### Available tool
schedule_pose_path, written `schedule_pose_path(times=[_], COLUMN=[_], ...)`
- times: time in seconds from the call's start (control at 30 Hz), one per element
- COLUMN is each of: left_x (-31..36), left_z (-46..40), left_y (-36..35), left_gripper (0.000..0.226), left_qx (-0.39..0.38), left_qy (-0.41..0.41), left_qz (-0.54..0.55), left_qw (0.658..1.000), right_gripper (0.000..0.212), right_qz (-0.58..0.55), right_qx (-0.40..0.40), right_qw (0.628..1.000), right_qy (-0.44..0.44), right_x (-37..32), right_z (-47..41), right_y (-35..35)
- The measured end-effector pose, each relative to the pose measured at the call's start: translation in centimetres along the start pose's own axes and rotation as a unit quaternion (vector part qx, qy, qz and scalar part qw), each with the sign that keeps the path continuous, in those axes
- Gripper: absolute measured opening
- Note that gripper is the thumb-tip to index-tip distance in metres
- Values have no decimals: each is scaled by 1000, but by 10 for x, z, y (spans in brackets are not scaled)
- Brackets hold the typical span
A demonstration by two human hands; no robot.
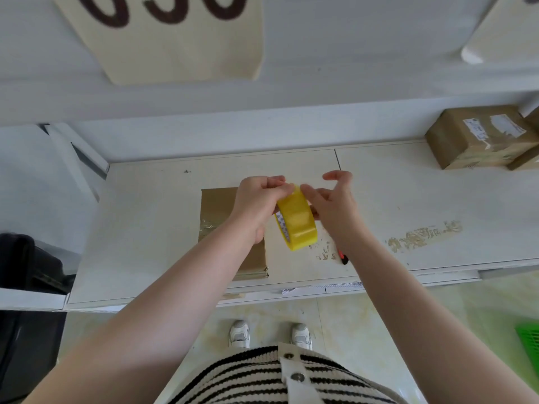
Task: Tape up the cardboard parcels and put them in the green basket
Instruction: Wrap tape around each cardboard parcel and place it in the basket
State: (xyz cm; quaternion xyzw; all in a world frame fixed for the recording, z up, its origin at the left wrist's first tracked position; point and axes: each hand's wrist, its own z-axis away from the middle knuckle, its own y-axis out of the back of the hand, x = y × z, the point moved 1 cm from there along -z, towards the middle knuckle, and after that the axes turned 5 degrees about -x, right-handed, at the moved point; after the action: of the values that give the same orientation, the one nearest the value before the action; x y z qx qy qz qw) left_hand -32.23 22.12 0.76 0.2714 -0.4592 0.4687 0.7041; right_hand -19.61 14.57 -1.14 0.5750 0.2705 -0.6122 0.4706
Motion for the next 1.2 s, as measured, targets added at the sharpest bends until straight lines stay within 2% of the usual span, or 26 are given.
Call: schedule_pose_path(times=[0.03, 0.1, 0.17, 0.23, 0.27, 0.37, 0.47, 0.53, 0.6, 0.67, 0.77, 0.9, 0.97, 1.03, 1.1, 1.2], left_x=[-2, -2, -1, -1, -3, -7, -9, -14, -21, -29, -44, -60, -66, -71, -76, -84], left_z=[0, -1, -1, -2, -3, -5, -11, -17, -22, -23, -22, -19, -17, -18, -20, -21], left_y=[3, 11, 14, 15, 15, 20, 28, 32, 39, 48, 66, 87, 94, 101, 106, 110], left_gripper=[9, 6, 6, 16, 18, 11, 26, 28, 27, 26, 22, 30, 40, 53, 66, 77], left_qx=[8, 8, 2, 2, 4, 1, -17, -20, 25, 66, 87, 164, 195, 204, 188, 148], left_qy=[14, 33, 35, 38, 42, 54, 45, 32, 3, -29, -66, -93, -84, -56, -11, 46], left_qz=[41, 129, 205, 243, 246, 245, 268, 209, 30, -102, -158, -272, -298, -306, -294, -245], left_qw=[999, 991, 978, 969, 968, 968, 962, 977, 999, 992, 981, 944, 931, 928, 937, 957], right_gripper=[34, 42, 51, 51, 47, 34, 30, 29, 22, 17, 26, 45, 49, 49, 45, 41], right_qz=[-25, 42, 82, -38, -120, -269, -301, -296, -273, -238, -205, -182, -171, -87, 9, 91], right_qx=[5, 7, -52, -142, -163, -153, -151, -133, -91, -31, 55, 82, 74, 66, 56, 37], right_qw=[999, 996, 978, 945, 928, 902, 896, 903, 921, 935, 930, 925, 923, 939, 953, 945], right_qy=[-19, -72, -184, -291, -312, -301, -288, -282, -263, -262, -302, -325, -336, -325, -299, -312], right_x=[2, 7, 17, 24, 25, 30, 32, 37, 43, 52, 71, 92, 99, 103, 105, 103], right_z=[-3, -8, -8, -3, -1, -4, -7, -7, -8, -8, -11, -11, -10, -12, -14, -14], right_y=[5, 16, 20, 12, 8, 5, 6, 7, 8, 8, 5, -13, -22, -24, -20, -12])
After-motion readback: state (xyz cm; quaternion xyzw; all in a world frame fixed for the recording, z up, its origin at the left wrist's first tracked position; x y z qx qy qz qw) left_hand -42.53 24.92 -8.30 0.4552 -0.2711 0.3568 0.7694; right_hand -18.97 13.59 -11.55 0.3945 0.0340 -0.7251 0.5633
